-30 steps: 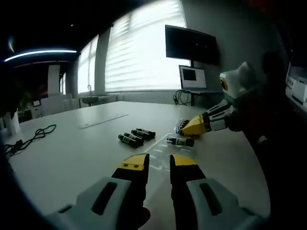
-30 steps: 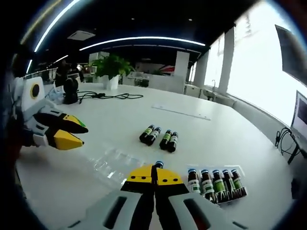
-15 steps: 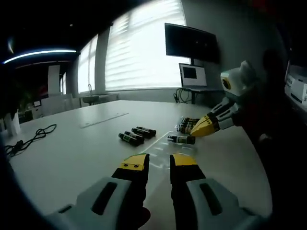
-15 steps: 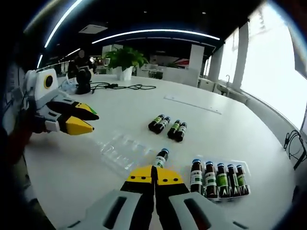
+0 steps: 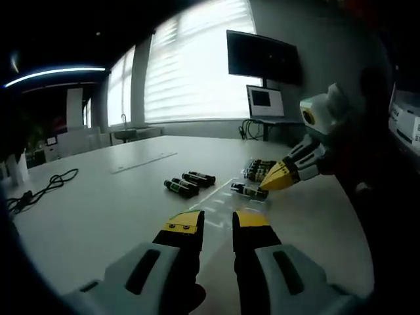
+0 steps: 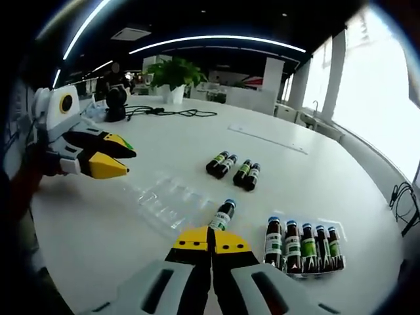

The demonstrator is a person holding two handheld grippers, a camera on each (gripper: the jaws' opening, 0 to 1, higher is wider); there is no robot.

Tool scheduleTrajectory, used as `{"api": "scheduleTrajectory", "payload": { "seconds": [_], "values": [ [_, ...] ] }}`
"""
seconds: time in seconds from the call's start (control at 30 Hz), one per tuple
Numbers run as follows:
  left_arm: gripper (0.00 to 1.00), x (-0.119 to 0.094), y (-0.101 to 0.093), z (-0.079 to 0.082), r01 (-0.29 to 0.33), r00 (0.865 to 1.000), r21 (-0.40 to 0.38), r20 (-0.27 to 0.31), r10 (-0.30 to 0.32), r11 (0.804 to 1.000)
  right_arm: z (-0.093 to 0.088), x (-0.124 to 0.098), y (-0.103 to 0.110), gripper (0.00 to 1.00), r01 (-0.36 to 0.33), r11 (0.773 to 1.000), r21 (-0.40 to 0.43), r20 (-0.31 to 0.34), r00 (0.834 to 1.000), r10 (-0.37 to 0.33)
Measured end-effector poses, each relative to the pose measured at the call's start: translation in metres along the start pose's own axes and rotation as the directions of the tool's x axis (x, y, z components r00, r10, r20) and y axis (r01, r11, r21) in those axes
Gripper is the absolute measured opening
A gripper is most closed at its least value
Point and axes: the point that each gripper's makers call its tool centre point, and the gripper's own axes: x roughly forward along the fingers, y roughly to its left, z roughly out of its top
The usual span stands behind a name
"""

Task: Grip medicine bottles put into box

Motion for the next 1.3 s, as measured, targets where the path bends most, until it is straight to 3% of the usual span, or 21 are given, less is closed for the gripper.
{"api": "scheduleTrajectory", "payload": {
  "seconds": [0.2, 0.27, 0.37, 0.5, 0.77, 0.93, 1.3],
  "values": [
    [0.12, 0.0, 0.001, 0.0, -0.002, 1.0, 0.002, 0.0, 0.002, 1.0, -0.001, -0.002, 0.003, 0.0, -0.005, 1.0, -0.013, 0.001, 1.0, 0.005],
    [0.12, 0.0, 0.001, 0.0, -0.001, 1.0, 0.002, 0.0, 0.001, 1.0, 0.006, -0.002, 0.003, 0.0, -0.004, 1.0, -0.002, 0.049, 0.999, 0.004],
    [0.12, 0.0, 0.001, 0.0, 0.0, 1.0, 0.001, 0.0, 0.0, 1.0, 0.008, -0.005, -0.001, 0.0, 0.002, 1.0, 0.025, 0.067, 0.998, -0.004],
    [0.12, 0.0, 0.0, 0.0, 0.004, 1.0, 0.001, 0.0, -0.004, 1.0, 0.013, -0.003, -0.01, 0.0, 0.045, 0.999, -0.008, 0.085, 0.995, -0.044],
    [0.12, -0.001, 0.001, 0.001, 0.001, 1.0, 0.006, 0.002, -0.001, 1.0, 0.026, 0.004, -0.024, 0.04, 0.078, 0.997, 0.004, 0.128, 0.989, -0.078],
    [0.12, 0.0, 0.0, 0.0, 0.001, 1.0, 0.005, 0.0, -0.001, 1.0, 0.04, 0.013, -0.037, 0.04, 0.1, 0.995, 0.021, 0.161, 0.982, -0.102],
    [0.12, 0.0, -0.001, 0.0, -0.002, 1.0, 0.003, 0.001, 0.002, 1.0, 0.057, 0.04, -0.051, 0.05, 0.114, 0.994, 0.002, 0.172, 0.979, -0.112]
  ]
}}
